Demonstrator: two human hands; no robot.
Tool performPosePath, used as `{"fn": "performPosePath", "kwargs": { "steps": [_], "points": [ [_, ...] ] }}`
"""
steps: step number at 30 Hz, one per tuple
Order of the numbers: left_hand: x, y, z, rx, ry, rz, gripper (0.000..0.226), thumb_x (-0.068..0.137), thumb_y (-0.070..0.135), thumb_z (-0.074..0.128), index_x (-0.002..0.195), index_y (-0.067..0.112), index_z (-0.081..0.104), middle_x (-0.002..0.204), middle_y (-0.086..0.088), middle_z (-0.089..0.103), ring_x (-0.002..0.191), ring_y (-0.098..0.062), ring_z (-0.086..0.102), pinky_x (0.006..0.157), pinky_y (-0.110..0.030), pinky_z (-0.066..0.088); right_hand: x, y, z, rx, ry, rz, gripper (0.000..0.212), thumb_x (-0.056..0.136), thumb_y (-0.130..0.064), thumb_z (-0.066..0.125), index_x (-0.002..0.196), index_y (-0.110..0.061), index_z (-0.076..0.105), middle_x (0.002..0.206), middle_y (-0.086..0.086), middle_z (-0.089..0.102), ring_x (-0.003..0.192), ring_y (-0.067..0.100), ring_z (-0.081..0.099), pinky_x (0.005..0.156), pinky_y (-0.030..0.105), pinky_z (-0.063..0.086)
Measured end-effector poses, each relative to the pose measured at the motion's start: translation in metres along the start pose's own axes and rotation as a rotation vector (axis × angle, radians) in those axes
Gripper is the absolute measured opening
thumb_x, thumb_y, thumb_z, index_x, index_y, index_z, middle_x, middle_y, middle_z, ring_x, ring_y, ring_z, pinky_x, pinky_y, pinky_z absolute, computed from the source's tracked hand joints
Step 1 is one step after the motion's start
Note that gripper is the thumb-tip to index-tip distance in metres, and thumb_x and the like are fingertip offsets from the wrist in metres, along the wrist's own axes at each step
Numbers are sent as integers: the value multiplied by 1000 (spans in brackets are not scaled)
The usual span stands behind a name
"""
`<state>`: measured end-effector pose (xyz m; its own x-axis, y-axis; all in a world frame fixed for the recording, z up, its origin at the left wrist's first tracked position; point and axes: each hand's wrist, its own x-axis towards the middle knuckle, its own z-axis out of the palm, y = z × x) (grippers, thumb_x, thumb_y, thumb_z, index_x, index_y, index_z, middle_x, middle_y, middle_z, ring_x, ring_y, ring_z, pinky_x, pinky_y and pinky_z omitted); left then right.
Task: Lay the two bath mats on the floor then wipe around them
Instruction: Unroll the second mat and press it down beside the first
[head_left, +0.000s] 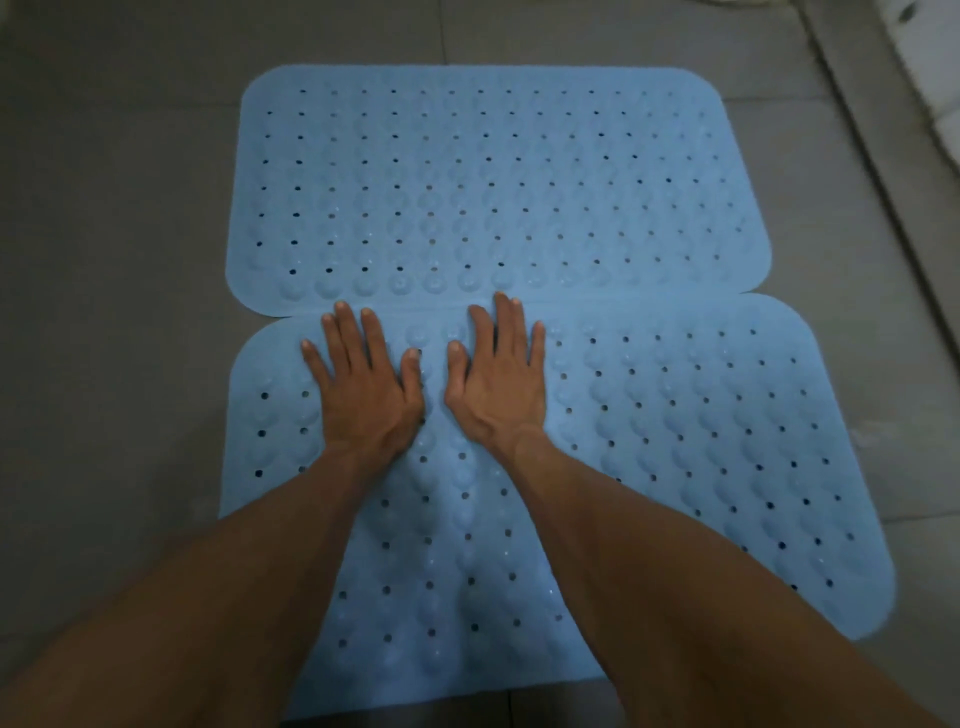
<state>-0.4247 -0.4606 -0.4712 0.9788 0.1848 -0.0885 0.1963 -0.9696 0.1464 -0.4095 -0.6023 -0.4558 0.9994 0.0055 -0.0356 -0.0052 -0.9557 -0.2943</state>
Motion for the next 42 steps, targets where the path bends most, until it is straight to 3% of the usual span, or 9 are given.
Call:
{"fn": "performPosePath", "kwargs": {
  "steps": [5, 8, 15, 21, 28, 36, 42],
  "points": [
    [3, 2, 1, 44, -47, -46, 74, 97, 56, 6, 154, 9, -3, 162, -15, -11, 149, -29, -13, 119, -55, -8, 7, 10, -12, 118, -211, -46, 64, 102, -49, 18, 159, -21, 12, 167, 4, -7, 153, 18, -15, 122, 46, -14],
    [-4, 11, -3, 32, -26, -81, 74, 98, 55, 8, 154, 8, -2, 161, -16, -12, 149, -29, -13, 120, -52, -7, 12, 35, -35, 303, -330, -97, 58, 105, -44, 21, 159, -22, 16, 167, 0, -6, 153, 13, -12, 122, 35, -15],
    [-31, 124, -2, -60, 22, -28, 76, 98, 57, 12, 154, 7, 0, 161, -18, -10, 149, -31, -9, 121, -50, -6, -30, 166, -76, 83, -218, -106, 58, 106, -41, 20, 159, -20, 11, 167, 3, -11, 153, 16, -14, 124, 39, -11],
    [-25, 232, 10, -132, 65, 62, 73, 99, 54, 13, 154, 8, 4, 162, -16, -5, 150, -29, -9, 121, -50, -5, -6, 260, -99, -5, -55, -67, 56, 105, -41, 25, 155, -17, 26, 167, 7, 4, 154, 22, -2, 125, 41, -3],
    [-20, 265, 37, -125, 109, 63, 72, 100, 51, 16, 154, 5, 6, 162, -19, -4, 150, -31, -8, 121, -51, -5, 27, 266, -77, -23, 106, -155, 49, 101, -37, 33, 143, -14, 45, 160, 9, 30, 151, 23, 21, 125, 43, 10],
    [-19, 269, 33, -92, 92, 51, 71, 100, 50, 16, 154, 4, 6, 162, -19, -4, 150, -31, -10, 120, -54, 2, 26, 261, -86, -48, 116, -97, 60, 101, -45, 28, 147, -8, 43, 161, 10, 31, 151, 23, 22, 124, 46, 14],
    [-17, 270, 26, -61, 55, 33, 71, 100, 47, 21, 154, 5, 4, 161, -20, -6, 149, -32, -10, 120, -55, -3, 28, 258, -89, -139, 133, -81, 56, 99, -47, 33, 138, -11, 51, 152, 13, 42, 144, 30, 34, 120, 54, 18]
  ]
}}
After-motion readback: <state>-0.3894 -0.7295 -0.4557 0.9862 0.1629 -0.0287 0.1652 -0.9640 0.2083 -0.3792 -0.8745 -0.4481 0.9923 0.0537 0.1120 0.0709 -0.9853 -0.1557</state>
